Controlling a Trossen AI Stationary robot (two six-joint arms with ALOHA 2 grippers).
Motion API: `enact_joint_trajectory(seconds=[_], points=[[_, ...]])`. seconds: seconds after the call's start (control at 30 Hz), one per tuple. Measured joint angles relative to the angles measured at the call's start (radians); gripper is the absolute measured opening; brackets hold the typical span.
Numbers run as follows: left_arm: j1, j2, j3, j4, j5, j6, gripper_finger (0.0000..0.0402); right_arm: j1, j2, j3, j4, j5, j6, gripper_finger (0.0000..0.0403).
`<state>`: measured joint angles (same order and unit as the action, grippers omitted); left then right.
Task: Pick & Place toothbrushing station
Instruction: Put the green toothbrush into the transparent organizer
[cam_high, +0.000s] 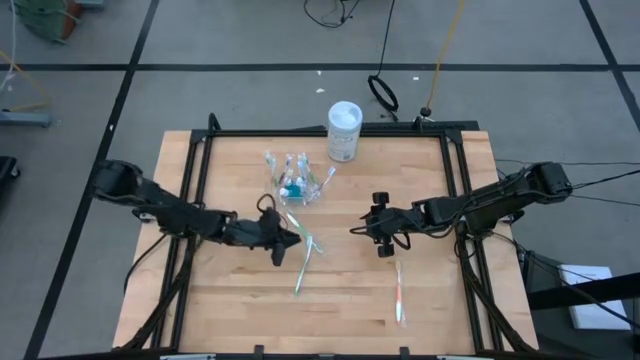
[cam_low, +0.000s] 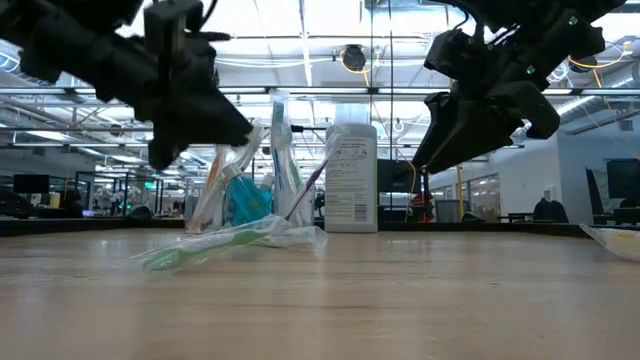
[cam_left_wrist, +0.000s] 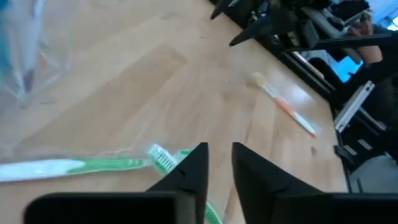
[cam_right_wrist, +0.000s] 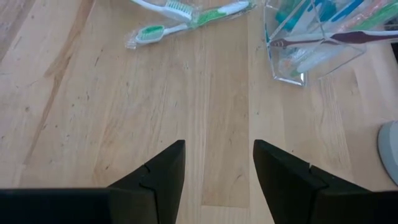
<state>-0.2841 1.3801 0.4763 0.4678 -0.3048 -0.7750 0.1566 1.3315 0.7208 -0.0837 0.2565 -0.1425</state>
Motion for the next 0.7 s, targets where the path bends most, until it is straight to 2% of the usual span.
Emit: enact_joint_trajectory(seconds=[0.13, 0.27, 0.43, 0.6, 0.7], points=[[-0.022, 0.139, 0.001, 0.081, -0.005, -0.098, 0.0118, 0.000, 0.000, -0.012, 0.008, 0.000, 0.000, 0.0183], [-0.034, 0.268, 0.030, 0.084, 0.017, -0.210, 0.0160, 0.000, 0.000, -0.041, 0.006, 0.000, 0.000, 0.0183], [-0.018, 0.410, 0.121, 0.087, 0.045, -0.174, 0.0194, 0.000, 0.000, -0.079, 0.005, 0.001, 0.000, 0.0183], [0.021, 0.504, 0.227, 0.079, 0.124, -0.091, 0.0200, 0.000, 0.000, -0.089, 0.006, 0.002, 0.000, 0.0183], [0.051, 0.520, 0.261, 0.029, 0.173, -0.087, 0.0170, 0.000, 0.000, -0.089, 0.011, 0.002, 0.000, 0.0183]])
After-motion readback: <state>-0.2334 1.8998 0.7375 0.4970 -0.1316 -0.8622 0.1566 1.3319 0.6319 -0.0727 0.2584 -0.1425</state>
